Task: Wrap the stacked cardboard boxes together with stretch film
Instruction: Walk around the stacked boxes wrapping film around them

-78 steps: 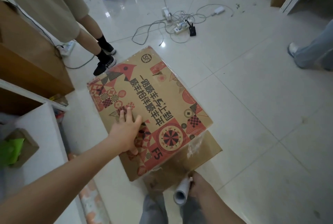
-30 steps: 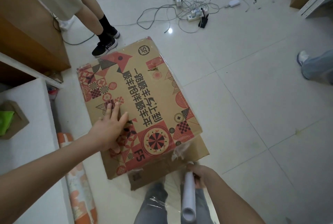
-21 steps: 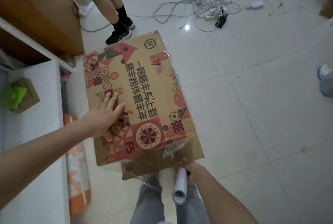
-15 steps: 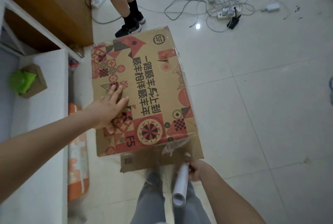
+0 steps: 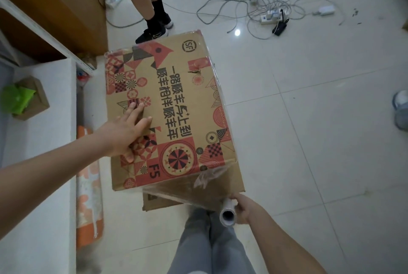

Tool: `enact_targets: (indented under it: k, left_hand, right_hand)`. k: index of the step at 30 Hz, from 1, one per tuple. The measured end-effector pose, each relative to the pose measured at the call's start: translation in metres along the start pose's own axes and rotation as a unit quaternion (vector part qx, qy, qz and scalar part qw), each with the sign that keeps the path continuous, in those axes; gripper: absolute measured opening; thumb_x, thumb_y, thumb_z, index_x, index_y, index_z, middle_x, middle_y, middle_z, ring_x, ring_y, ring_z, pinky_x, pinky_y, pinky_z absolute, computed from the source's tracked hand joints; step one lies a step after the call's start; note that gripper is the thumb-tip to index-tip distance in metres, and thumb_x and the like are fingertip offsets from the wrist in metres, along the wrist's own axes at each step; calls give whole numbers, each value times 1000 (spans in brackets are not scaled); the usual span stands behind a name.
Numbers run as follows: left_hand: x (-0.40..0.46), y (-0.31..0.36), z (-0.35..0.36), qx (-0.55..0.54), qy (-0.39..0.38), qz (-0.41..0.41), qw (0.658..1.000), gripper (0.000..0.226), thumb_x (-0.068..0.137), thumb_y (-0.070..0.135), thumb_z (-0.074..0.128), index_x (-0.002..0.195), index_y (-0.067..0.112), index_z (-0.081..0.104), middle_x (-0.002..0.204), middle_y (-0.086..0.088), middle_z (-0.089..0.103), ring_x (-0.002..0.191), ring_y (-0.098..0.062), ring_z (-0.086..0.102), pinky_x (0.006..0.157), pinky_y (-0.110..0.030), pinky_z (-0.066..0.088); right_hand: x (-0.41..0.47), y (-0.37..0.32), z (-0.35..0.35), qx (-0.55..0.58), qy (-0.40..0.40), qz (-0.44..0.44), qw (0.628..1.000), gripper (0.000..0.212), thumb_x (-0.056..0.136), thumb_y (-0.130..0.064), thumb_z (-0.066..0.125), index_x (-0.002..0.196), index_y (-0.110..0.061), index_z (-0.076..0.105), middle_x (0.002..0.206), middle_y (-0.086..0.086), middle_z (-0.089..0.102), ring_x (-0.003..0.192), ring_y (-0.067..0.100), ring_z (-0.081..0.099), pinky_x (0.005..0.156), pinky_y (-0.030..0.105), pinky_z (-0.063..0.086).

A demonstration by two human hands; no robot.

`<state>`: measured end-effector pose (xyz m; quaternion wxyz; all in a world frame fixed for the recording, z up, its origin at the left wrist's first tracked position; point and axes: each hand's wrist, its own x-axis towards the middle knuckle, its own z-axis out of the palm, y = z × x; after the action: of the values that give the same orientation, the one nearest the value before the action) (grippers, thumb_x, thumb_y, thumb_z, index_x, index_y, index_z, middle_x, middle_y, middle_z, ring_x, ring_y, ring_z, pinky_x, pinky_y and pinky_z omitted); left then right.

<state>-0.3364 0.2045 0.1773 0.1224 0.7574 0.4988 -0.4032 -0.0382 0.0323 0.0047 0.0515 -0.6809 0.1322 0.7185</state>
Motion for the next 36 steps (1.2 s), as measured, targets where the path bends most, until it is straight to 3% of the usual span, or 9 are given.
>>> enact_targets:
  k: [4,5,6,8,13,16,24,31,36]
  left_hand:
    - [0,0,-3,10,-1,5,1000,120,72,42,76,149,16,-12,151,-17,-29,142,-33,-21,114,-43,21]
    - [-1,1,-3,13,-1,5,1000,120,72,42,75,149,16,-13,151,-17,-29,142,-33,-21,114,-43,22]
    - [-1,1,-3,14,0,6,1000,119,73,41,75,149,16,-13,151,-18,-30,142,-33,-21,114,-43,21]
    - [-2,-1,-2,13,0,9,1000,118,74,40,75,149,16,-12,151,-18,-29,142,-34,-21,115,-43,19]
    - [-2,-4,-1,15,5,21,1000,118,73,41,75,149,16,-11,152,-19,-28,142,-35,-20,115,-44,18]
    - [-2,-5,1,18,9,25,999,119,73,42,75,149,15,-12,151,-19,-28,142,-35,-19,115,-44,19]
    - [1,-3,4,13,11,19,1000,120,72,40,77,149,16,-12,151,-17,-31,141,-34,-24,116,-45,19]
    - [-4,6,2,42,33,0,999,121,68,45,77,149,14,-7,155,-9,-24,144,-30,-16,116,-47,21]
    - [-19,21,0,28,73,-36,996,112,67,47,76,147,15,5,157,-6,-2,144,-24,8,108,-42,36]
  right_hand:
    - [-5,5,15,137,-54,58,987,21,80,-17,68,78,4,68,80,24,67,79,32,62,70,37,54]
    - [-5,8,22,20,6,33,999,22,86,-18,63,85,4,68,84,25,68,83,32,62,70,32,57]
    - [-14,9,23,155,-47,82,983,26,94,-20,54,85,3,63,75,21,68,77,30,61,57,26,57]
    - [-15,10,22,55,-43,4,998,25,98,-15,48,79,0,53,57,14,61,56,26,57,35,22,46]
    - [-13,11,16,49,58,-48,996,29,99,-19,48,79,1,52,69,15,56,50,27,58,29,22,46]
    - [-10,5,8,36,56,-48,997,36,100,-20,41,70,-1,49,54,13,59,54,27,56,36,25,47]
    - [31,12,-14,-47,43,-15,998,45,73,-31,76,100,-3,53,80,16,58,64,27,56,61,32,51]
    - [-6,16,-11,52,44,-52,996,17,93,-13,58,94,1,48,75,18,54,52,31,60,35,31,51]
    - [-8,17,-3,9,37,-66,997,20,94,-19,52,91,-1,47,79,17,52,67,29,55,58,40,49]
